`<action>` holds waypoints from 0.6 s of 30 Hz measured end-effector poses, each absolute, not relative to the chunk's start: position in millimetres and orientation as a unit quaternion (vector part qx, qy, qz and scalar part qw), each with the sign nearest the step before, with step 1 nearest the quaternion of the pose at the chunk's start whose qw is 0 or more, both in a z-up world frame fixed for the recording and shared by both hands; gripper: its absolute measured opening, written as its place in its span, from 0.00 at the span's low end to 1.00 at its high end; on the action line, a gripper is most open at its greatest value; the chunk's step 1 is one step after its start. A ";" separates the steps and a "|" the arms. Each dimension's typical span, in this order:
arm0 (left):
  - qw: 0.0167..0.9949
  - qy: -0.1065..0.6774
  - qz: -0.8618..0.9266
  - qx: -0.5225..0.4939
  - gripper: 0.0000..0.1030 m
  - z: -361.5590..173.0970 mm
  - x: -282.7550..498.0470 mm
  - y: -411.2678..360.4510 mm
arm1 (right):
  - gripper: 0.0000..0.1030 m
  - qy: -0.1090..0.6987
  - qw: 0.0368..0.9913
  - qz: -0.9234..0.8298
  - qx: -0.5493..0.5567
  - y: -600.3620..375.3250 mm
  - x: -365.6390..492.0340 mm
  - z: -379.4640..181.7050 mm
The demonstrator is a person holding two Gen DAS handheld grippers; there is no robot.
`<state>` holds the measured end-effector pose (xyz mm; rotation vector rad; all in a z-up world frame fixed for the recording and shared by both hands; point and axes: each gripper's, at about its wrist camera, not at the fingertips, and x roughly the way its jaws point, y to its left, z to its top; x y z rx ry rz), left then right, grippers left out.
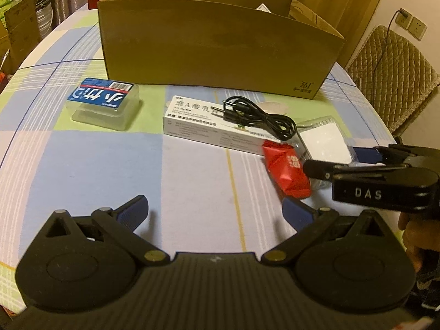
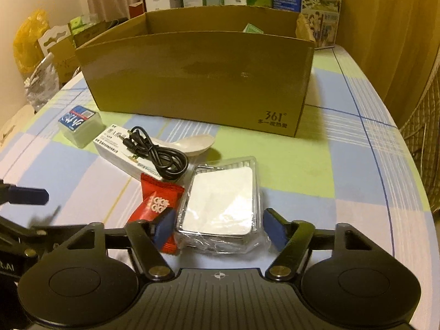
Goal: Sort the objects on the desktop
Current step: 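Grasp the clear-wrapped white item with the right tool while the left tool approaches the red packet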
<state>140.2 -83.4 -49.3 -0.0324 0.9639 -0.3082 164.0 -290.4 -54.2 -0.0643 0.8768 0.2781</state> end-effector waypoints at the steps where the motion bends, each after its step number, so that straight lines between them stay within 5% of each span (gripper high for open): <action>1: 0.875 0.461 -0.150 -0.015 0.99 -49.2 140.0 -84.9 | 0.58 0.422 0.896 0.133 -0.031 -291.9 163.6 -53.1; 8: 0.875 0.452 -0.174 -0.014 0.95 -50.1 142.2 -105.2 | 0.56 0.425 0.899 0.103 -0.022 -313.7 158.1 -47.7; 18: 0.875 0.436 -0.210 -0.004 0.68 -63.7 151.1 -149.0 | 0.56 0.424 0.902 0.081 -0.024 -338.8 154.5 -47.3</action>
